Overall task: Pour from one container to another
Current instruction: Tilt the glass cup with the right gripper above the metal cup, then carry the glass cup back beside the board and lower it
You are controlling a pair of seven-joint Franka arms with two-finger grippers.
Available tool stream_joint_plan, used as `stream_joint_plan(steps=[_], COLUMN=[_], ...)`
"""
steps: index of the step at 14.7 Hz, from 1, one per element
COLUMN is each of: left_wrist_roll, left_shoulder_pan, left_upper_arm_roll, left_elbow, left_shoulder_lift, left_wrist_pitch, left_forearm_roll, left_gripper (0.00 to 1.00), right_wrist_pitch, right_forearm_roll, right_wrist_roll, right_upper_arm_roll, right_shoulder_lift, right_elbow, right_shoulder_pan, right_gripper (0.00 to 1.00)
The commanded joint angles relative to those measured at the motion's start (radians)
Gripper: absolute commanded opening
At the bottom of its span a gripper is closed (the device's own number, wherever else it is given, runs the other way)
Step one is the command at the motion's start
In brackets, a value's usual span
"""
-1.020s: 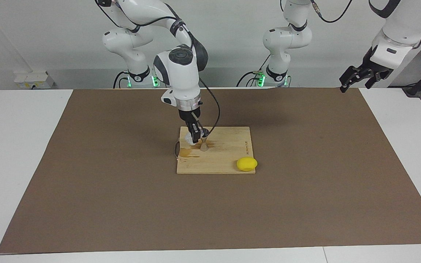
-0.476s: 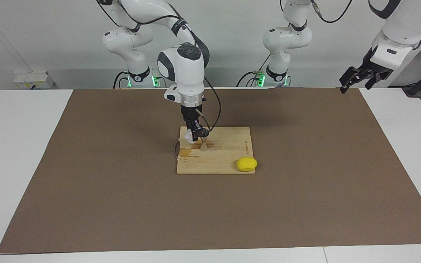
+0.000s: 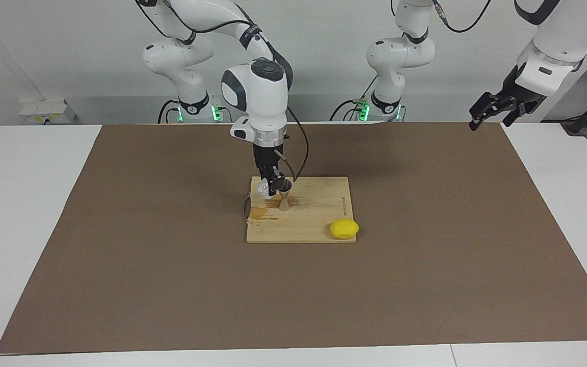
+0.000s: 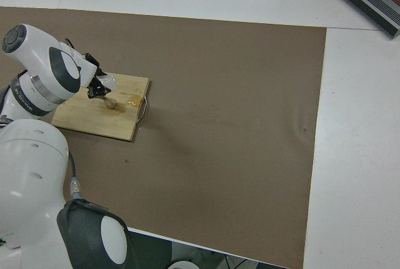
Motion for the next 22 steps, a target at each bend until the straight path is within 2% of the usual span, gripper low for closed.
stream_joint_plan(steps=[1, 6, 13, 18, 22], left_wrist_roll=[-0.015, -0.015, -0.026, -0.026, -0.026], left_shoulder_pan=[-0.008, -0.008, -0.008, -0.008, -0.008], left_upper_arm_roll=[-0.001, -0.001, 0.001, -0.001, -0.001], left_elbow=[-0.045, -0.045, -0.045, -0.045, -0.044], left_shoulder_lift=[-0.035, -0.035, -0.035, -0.035, -0.035], left_wrist_pitch=[0.029, 0.028, 0.026, 0.026, 0.026], left_forearm_roll=[-0.011, -0.011, -0.011, -0.011, -0.011], left_gripper=[1.0, 1.0, 1.0, 1.0, 1.0], right_wrist_pitch=[-0.005, 0.001, 0.007, -0.02, -0.058], right_forearm_roll=[0.086, 0.198, 0.428, 0.669, 0.801], right_wrist_roll=[0.021, 0.015, -0.069, -0.232, -0.455], right_upper_arm_roll=[0.005, 0.005, 0.005, 0.005, 0.005], right_shoulder_lift=[-0.016, -0.01, -0.002, -0.003, 0.015], right_elbow=[-0.01, -0.006, -0.01, -0.058, -0.107], right_shoulder_pan=[-0.027, -0.059, -0.14, -0.304, -0.435], right_gripper=[0.0, 0.0, 0.0, 0.0, 0.0])
